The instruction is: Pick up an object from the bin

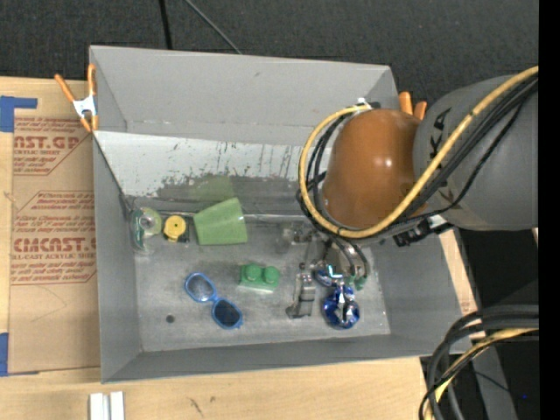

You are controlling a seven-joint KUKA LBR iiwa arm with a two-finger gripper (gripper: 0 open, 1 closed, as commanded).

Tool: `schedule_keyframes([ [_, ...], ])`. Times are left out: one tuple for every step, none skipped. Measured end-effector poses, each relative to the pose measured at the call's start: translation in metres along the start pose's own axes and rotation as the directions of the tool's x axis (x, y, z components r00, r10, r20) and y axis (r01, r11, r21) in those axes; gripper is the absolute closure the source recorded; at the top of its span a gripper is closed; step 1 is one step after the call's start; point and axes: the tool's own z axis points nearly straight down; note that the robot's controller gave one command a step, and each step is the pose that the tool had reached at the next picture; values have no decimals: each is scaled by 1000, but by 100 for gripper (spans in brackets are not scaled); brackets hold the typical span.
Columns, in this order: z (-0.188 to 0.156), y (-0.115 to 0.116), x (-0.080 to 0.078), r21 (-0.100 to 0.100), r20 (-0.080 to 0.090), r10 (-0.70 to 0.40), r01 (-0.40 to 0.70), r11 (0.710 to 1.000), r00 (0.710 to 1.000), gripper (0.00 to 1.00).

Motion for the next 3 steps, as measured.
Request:
schedule_keyframes([
  [112, 36, -47, -2, 5, 247, -247, 969, 969, 0],
  [110, -3, -31, 3, 7, -192, 192, 981, 981, 0],
  [109, -2, -32, 2, 10, -192, 192, 981, 981, 100],
])
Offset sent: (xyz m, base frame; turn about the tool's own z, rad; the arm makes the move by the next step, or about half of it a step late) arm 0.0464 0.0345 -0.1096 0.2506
